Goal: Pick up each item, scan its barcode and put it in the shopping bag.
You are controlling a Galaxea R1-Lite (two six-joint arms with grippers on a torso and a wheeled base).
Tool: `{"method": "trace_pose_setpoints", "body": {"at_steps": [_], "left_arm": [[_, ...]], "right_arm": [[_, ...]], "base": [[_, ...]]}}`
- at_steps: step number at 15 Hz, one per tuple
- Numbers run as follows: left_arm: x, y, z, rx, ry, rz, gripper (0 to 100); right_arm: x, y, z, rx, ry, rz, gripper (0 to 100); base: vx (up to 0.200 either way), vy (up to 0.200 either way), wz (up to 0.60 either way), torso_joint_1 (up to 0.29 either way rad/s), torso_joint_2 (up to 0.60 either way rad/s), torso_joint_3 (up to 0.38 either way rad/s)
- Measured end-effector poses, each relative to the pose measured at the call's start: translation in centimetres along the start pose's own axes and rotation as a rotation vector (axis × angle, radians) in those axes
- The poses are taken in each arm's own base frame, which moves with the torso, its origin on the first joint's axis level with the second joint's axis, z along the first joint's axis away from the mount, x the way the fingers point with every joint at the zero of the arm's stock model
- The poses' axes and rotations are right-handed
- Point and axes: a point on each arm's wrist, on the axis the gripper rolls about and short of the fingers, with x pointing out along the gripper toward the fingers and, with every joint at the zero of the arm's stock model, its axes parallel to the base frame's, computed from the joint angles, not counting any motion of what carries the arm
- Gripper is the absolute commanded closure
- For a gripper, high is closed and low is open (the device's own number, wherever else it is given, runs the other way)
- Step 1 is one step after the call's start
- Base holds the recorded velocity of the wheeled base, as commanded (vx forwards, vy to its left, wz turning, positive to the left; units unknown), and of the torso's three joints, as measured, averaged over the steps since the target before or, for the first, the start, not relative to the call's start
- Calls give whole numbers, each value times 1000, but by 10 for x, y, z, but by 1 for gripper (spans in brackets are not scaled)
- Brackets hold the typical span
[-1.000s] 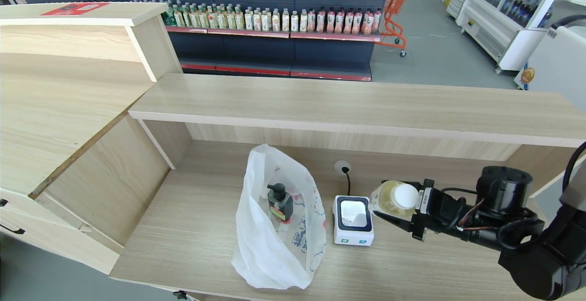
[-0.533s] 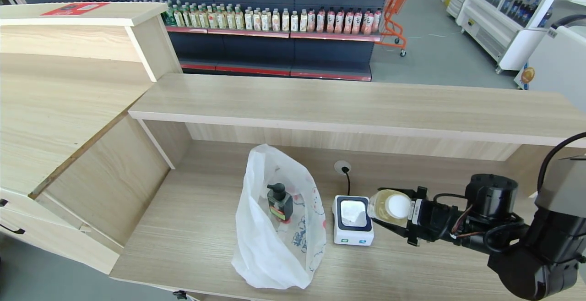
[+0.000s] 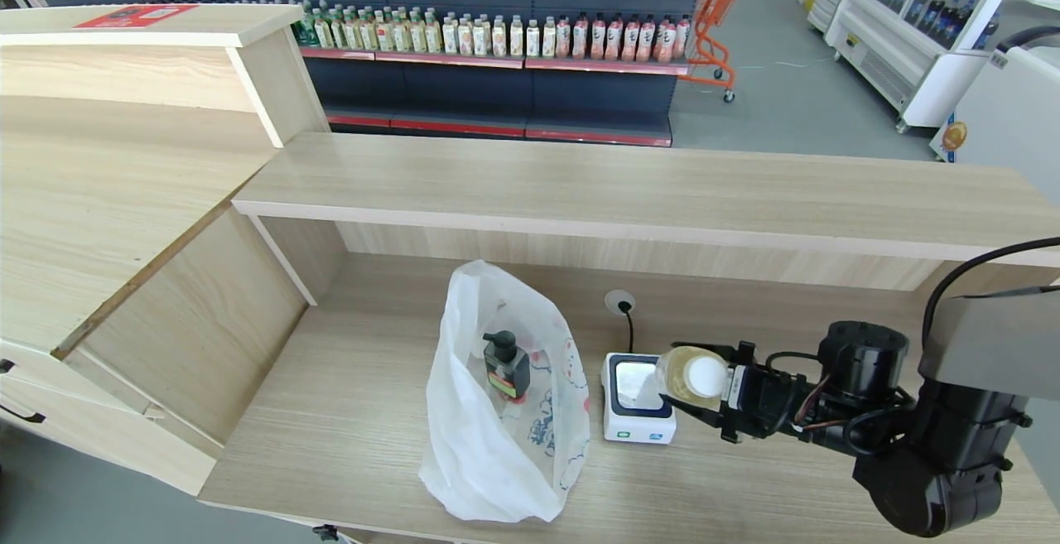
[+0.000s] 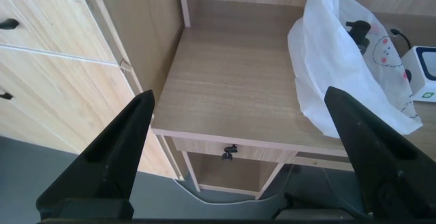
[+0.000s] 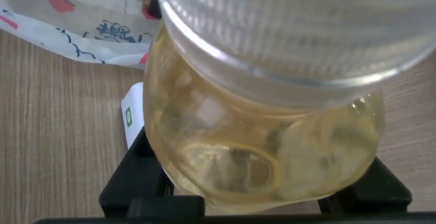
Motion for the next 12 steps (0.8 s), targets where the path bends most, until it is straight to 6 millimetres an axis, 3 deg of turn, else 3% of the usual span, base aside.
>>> {"method": "trace_pose_setpoints", "body": {"at_steps": [12], "left_arm": [[0, 0, 0, 0, 0, -1, 0]], "right_arm": [[40, -3, -15, -14, -59, -9, 100]], "base": [[0, 0, 0, 0, 0, 0]]}}
